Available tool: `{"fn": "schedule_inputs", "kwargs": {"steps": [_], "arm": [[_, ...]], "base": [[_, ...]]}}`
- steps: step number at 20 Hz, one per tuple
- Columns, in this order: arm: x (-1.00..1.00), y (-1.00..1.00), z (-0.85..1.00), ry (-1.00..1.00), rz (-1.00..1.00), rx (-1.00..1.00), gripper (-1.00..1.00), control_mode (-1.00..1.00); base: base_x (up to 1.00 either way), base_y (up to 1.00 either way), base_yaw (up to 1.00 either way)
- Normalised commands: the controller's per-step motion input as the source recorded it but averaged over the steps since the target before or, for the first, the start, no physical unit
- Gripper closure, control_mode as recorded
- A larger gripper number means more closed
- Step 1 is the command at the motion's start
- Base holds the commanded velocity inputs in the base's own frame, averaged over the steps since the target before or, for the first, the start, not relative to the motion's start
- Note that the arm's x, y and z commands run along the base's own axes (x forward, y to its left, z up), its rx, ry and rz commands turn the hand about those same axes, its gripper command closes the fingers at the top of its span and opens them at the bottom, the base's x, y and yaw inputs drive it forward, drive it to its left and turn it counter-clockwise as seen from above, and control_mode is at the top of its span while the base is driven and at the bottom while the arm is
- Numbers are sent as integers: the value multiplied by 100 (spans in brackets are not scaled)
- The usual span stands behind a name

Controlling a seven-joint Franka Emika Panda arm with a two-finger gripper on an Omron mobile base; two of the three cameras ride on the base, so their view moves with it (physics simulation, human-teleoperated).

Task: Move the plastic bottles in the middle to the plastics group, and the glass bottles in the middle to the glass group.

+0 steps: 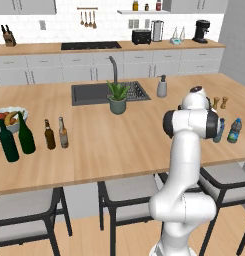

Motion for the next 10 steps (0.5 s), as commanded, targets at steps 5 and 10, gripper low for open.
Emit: {"fn": "schedule_inputs", "kwargs": {"steps": [5, 10], "arm": [[0, 0, 6, 0, 0, -2, -100, -100], [0, 0, 18, 0, 0, -6, -100, -100]], "base": [[0, 0, 0], [0, 0, 0]]}}
